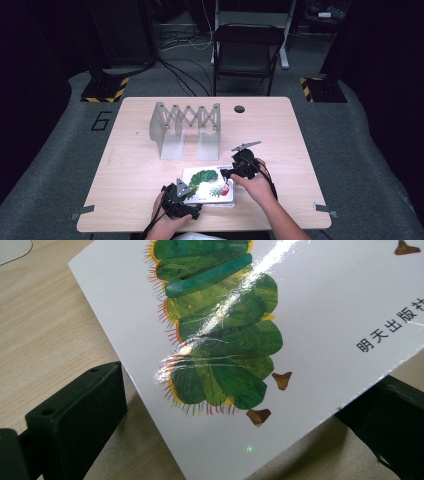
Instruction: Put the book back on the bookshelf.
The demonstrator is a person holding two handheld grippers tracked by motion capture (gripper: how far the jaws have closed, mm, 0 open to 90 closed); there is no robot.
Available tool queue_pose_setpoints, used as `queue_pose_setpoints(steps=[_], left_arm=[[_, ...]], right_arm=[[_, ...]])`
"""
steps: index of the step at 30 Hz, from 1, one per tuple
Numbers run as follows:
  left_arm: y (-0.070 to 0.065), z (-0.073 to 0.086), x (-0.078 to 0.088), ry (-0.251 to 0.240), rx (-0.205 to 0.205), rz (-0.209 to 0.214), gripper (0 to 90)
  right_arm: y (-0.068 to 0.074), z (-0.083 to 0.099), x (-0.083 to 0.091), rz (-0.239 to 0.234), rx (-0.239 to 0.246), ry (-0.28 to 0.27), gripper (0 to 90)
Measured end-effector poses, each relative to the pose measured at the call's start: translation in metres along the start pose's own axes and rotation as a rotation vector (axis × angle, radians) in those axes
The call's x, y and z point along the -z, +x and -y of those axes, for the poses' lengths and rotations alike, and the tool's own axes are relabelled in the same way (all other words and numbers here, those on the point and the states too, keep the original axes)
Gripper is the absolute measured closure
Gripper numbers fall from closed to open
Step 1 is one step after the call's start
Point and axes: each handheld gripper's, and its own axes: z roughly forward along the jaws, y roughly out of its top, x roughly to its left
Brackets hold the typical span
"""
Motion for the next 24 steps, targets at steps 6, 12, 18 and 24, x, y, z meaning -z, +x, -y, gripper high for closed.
queue_pose_setpoints(steps=[6, 12, 18, 24], left_arm=[[0.0, 0.0, 0.001, -0.003, -0.001, -0.008, 1.5], [0.0, -0.001, 0.0, -0.002, 0.002, -0.011, 1.6], [0.001, -0.001, 0.002, -0.004, 0.014, -0.014, 5.5], [0.003, 0.001, 0.002, -0.019, 0.005, -0.017, 7.0]], right_arm=[[-0.003, 0.001, -0.002, -0.005, -0.019, 0.01, 39.8], [-0.004, 0.002, -0.006, 0.005, -0.022, 0.021, 39.8], [-0.009, 0.006, -0.014, 0.02, -0.036, 0.044, 38.4], [-0.013, 0.008, -0.019, 0.02, -0.067, 0.053, 37.9]])
